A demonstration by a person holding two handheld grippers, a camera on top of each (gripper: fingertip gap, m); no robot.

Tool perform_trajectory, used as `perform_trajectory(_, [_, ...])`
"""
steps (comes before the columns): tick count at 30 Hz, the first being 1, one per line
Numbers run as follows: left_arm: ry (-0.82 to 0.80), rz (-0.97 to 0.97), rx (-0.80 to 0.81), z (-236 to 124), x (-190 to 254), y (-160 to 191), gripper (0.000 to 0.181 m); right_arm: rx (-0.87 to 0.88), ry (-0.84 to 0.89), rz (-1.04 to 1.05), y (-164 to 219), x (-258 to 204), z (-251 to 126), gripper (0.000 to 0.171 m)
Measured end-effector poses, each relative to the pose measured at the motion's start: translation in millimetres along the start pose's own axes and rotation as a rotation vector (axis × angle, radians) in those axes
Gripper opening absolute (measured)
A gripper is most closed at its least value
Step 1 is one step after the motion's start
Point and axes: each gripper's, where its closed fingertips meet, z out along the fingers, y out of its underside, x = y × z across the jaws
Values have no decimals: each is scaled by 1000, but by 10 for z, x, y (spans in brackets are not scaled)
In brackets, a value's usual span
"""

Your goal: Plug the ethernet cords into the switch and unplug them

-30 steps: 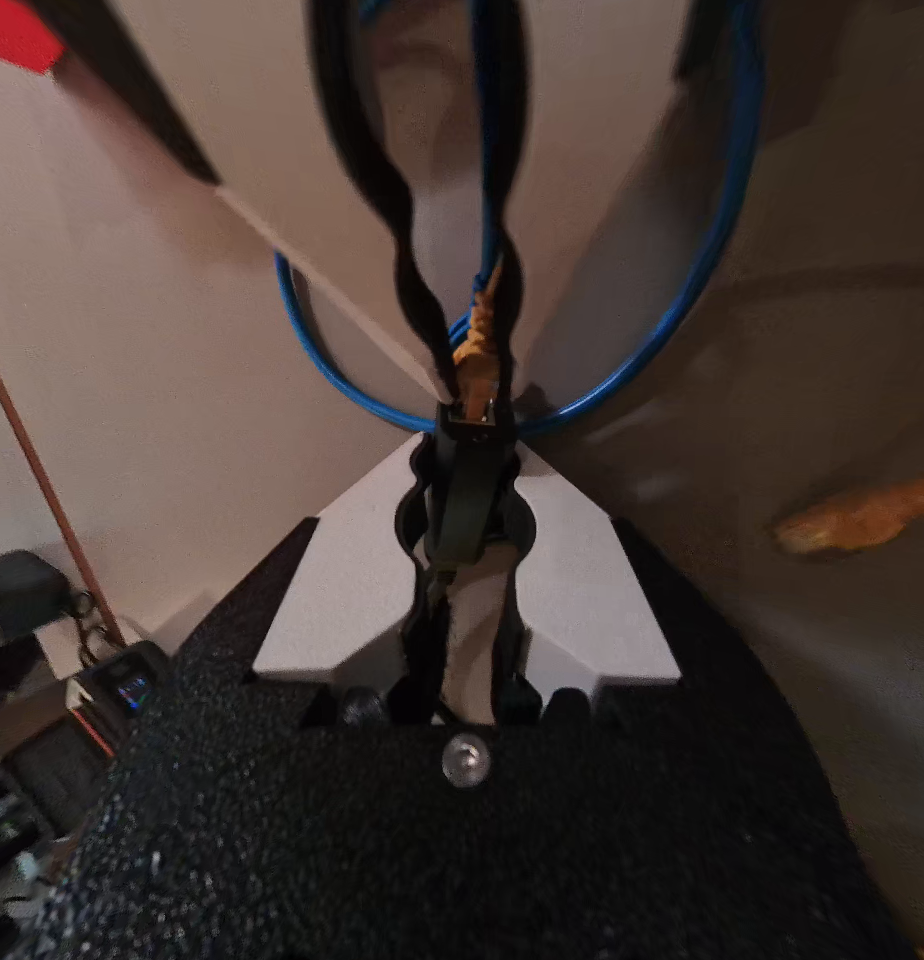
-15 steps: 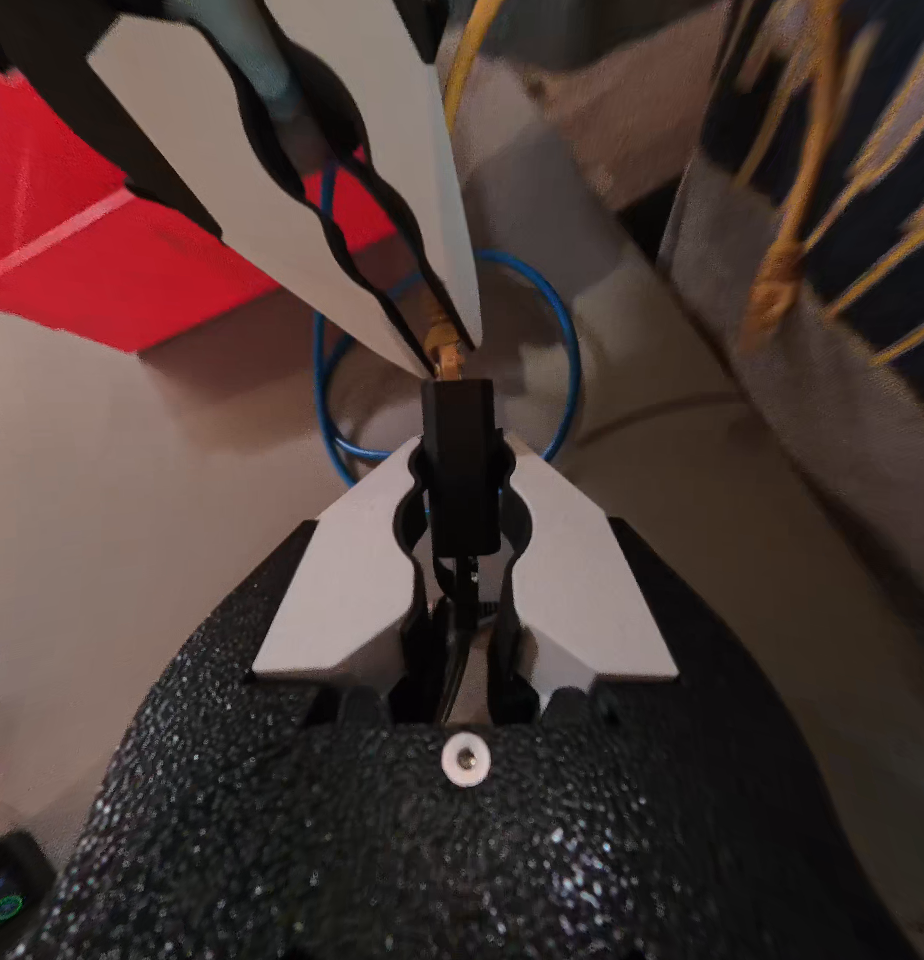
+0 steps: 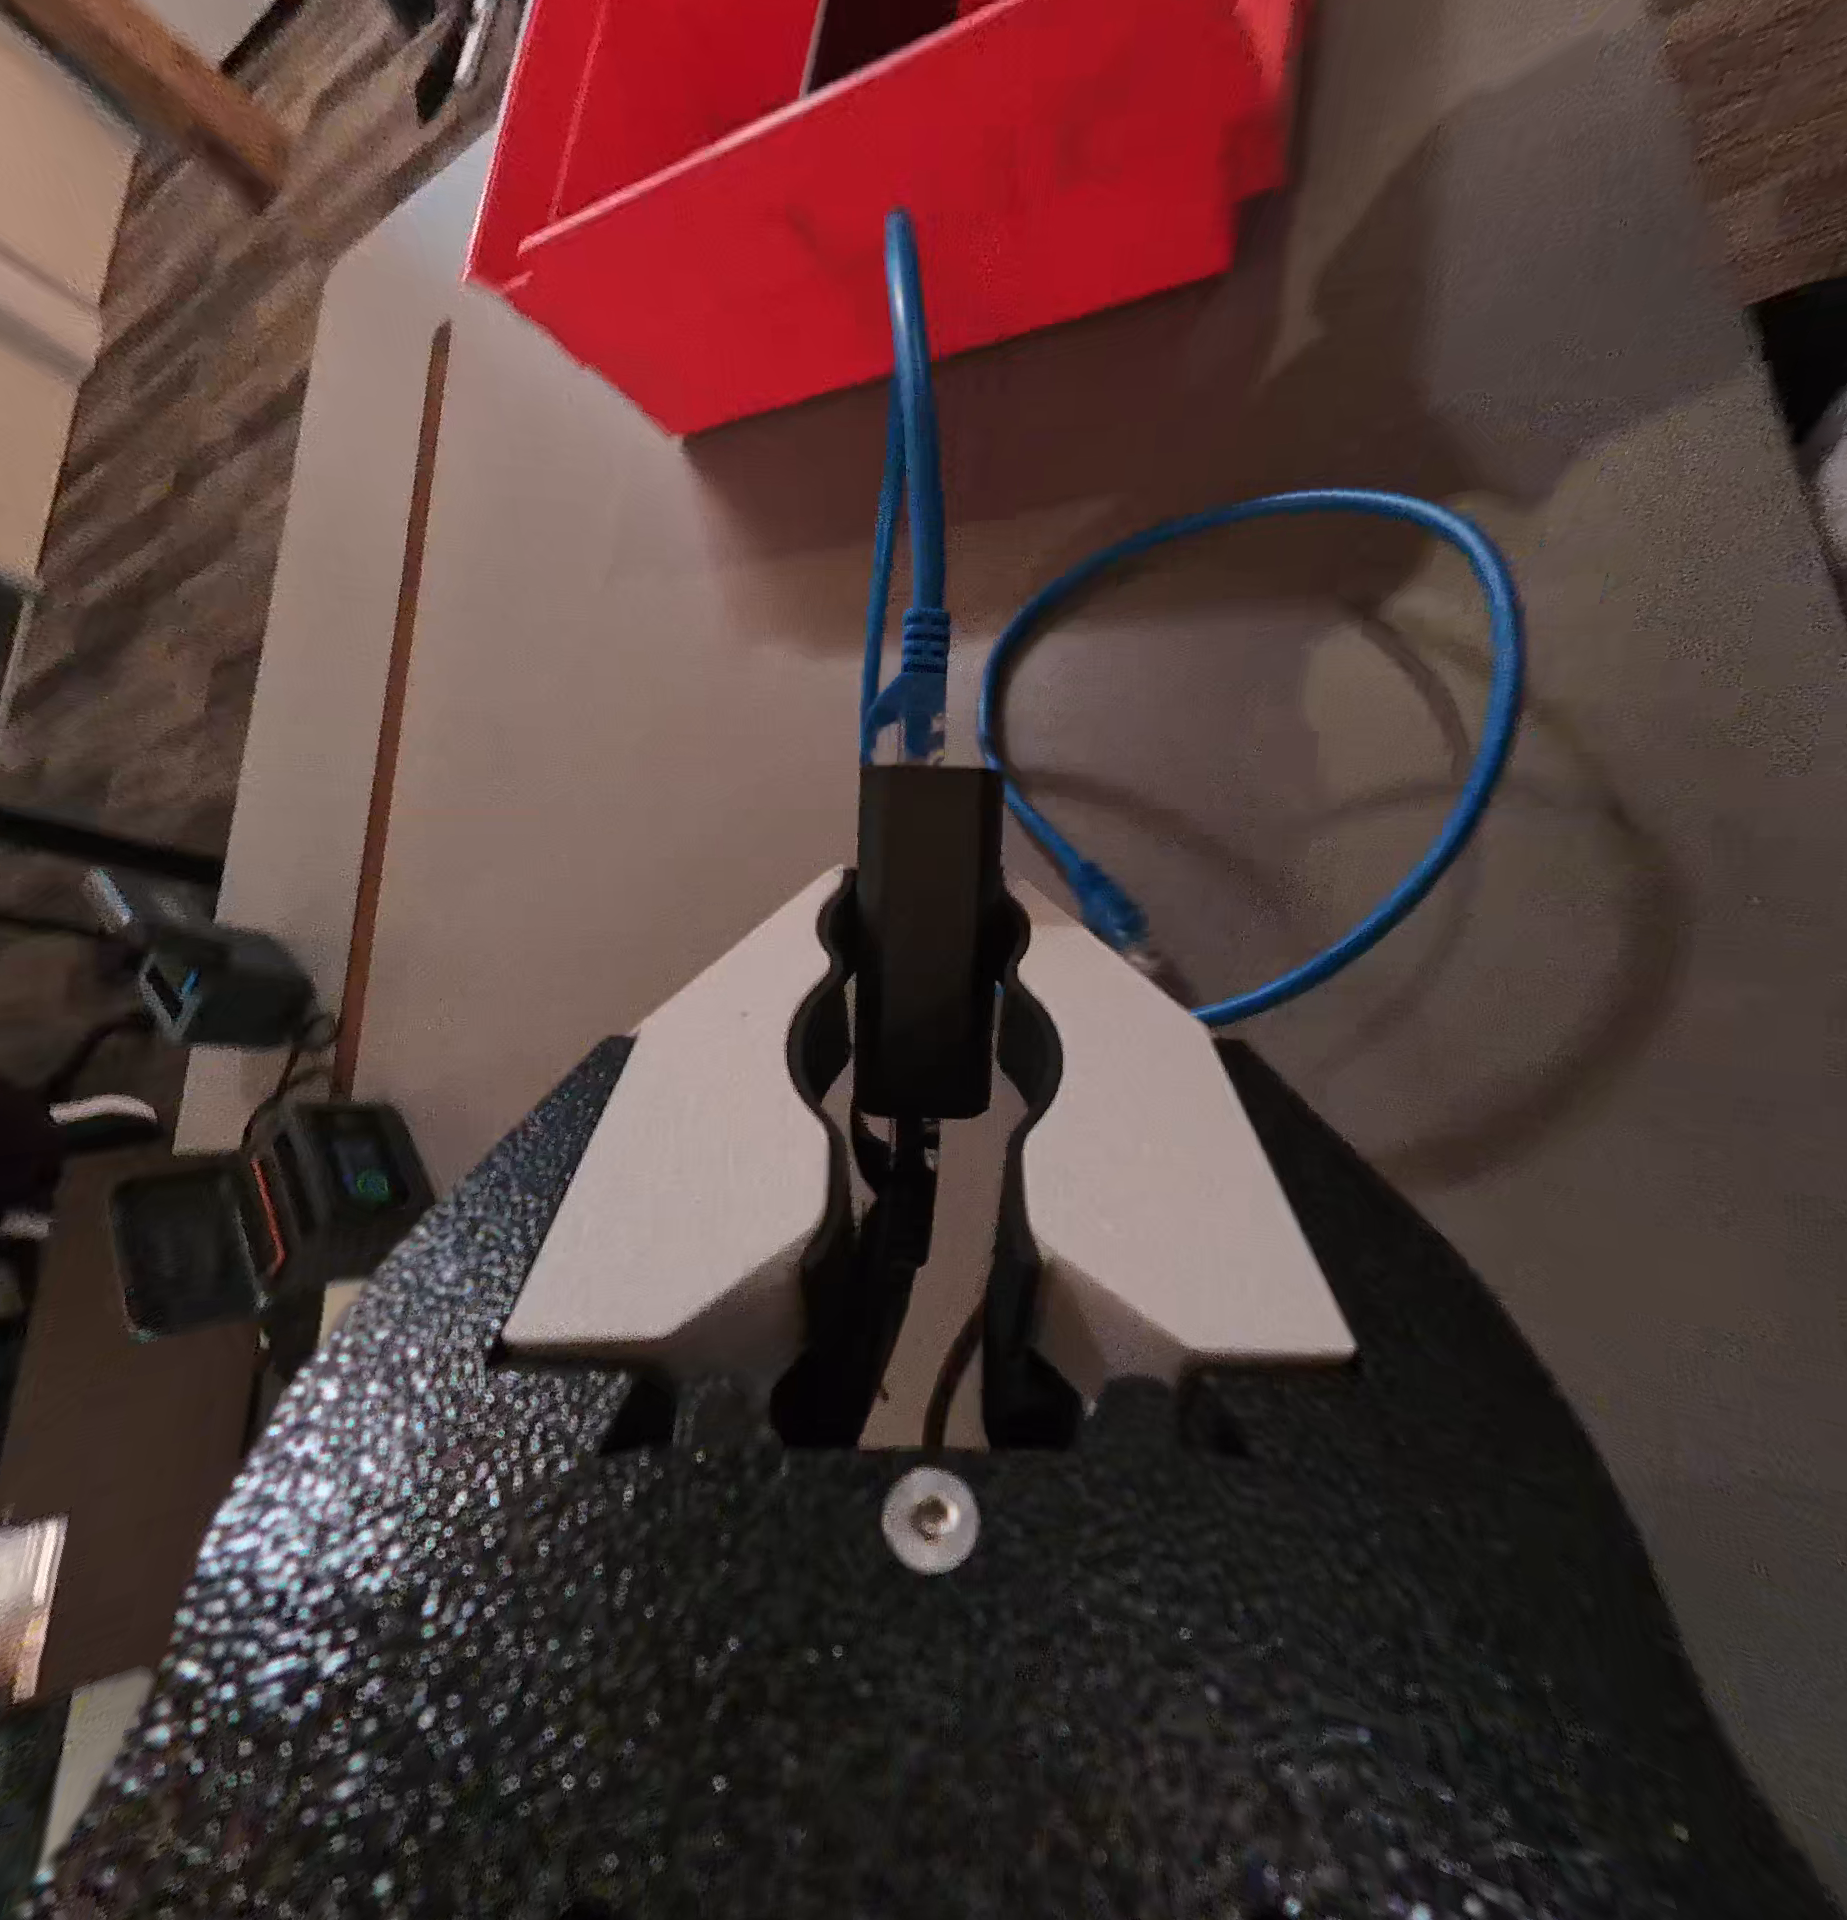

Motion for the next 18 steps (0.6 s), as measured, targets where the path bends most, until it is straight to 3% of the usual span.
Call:
perform_trajectory(5, [-111,-128,-54,-46,-198,255,22,-147,258,-104,-31,460,-675,11])
perform_trajectory(13, [-132,-165,-86,-6,-190,367,22,-477,764,-303,663,966,-1459,11])
perform_trajectory(18, [-137,-185,-80,30,-180,375,22,-511,1210,-446,1096,892,-1787,12])
